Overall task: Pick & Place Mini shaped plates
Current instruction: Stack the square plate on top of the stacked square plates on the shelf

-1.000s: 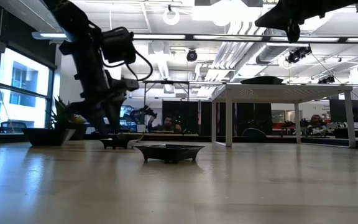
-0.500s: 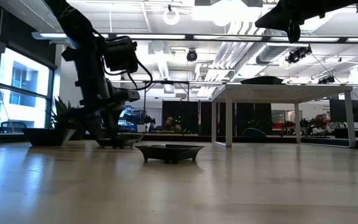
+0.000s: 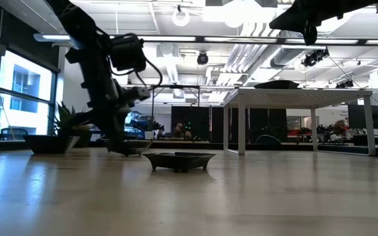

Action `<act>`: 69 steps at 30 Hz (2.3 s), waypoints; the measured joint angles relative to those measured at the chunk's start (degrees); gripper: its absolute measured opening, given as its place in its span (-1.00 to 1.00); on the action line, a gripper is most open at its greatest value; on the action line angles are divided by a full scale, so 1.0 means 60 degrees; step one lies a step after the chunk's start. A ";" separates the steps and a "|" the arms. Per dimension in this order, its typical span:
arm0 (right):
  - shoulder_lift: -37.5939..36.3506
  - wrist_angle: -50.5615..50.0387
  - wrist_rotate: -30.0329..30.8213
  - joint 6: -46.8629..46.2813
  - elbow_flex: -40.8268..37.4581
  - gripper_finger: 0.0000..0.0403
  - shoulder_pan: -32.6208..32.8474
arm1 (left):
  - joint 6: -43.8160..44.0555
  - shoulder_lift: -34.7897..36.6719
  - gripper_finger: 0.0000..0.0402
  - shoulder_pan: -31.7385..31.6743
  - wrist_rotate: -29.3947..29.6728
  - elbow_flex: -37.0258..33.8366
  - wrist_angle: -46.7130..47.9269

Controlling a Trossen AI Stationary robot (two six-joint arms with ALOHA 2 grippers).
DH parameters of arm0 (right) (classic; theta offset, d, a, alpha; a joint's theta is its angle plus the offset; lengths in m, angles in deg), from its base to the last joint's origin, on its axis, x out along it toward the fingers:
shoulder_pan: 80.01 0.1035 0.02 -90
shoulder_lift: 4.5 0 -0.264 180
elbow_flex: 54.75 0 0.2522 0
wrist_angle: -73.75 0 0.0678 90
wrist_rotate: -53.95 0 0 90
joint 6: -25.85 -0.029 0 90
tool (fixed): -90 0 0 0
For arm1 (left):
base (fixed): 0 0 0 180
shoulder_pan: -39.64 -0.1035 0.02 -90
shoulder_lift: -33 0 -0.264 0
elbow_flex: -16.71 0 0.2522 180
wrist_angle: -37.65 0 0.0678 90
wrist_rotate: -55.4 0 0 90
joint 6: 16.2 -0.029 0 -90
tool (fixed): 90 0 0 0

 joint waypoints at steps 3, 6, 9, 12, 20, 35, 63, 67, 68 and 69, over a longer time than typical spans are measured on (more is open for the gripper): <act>0.0000 -0.0065 -0.0002 -0.0002 0.0000 -0.99 0.0000 | 0.0252 0.0247 -0.96 -0.0004 -0.0039 0.0004 -0.0368; 0.0000 -0.0199 -0.0014 -0.0129 0.0000 -0.97 0.0001 | 0.0695 0.0518 -0.97 -0.0004 -0.0027 0.0002 -0.0924; 0.0003 -0.0435 0.0024 -0.0839 0.0000 -0.97 0.0004 | 0.1137 0.0729 -0.99 0.0000 0.0026 0.0004 -0.1931; 0.0180 -0.0470 0.0037 -0.1727 0.0004 -0.95 0.0044 | 0.1500 0.0786 -0.99 0.0000 0.0363 0.0004 -0.3243; 0.1996 0.0515 -0.0109 -0.3559 0.0053 -0.66 0.0668 | 0.0735 0.0786 -0.99 0.0000 0.2081 0.0004 -0.5786; 0.6472 0.1104 0.1283 -0.3293 0.2973 -0.51 0.1140 | -0.3856 0.0786 -1.00 0.0000 0.3365 0.0007 -0.9176; 0.7992 0.0813 0.1688 -0.3074 0.4666 -0.97 0.1055 | -0.5593 0.1219 -1.00 -0.0018 0.3315 0.0000 -0.9471; 0.7956 0.0746 0.1688 -0.3337 0.4666 -0.84 0.1056 | -0.5592 0.1219 -1.00 -0.0015 0.3310 0.0000 -0.9492; 0.7948 0.0718 0.1684 -0.3337 0.4666 -0.80 0.1060 | -0.5592 0.1219 -1.00 -0.0004 0.3317 0.0000 -0.9502; 0.7937 0.0685 0.1671 -0.3345 0.4666 -0.75 0.1060 | -0.5592 0.1219 -1.00 0.0000 0.3318 0.0000 -0.9509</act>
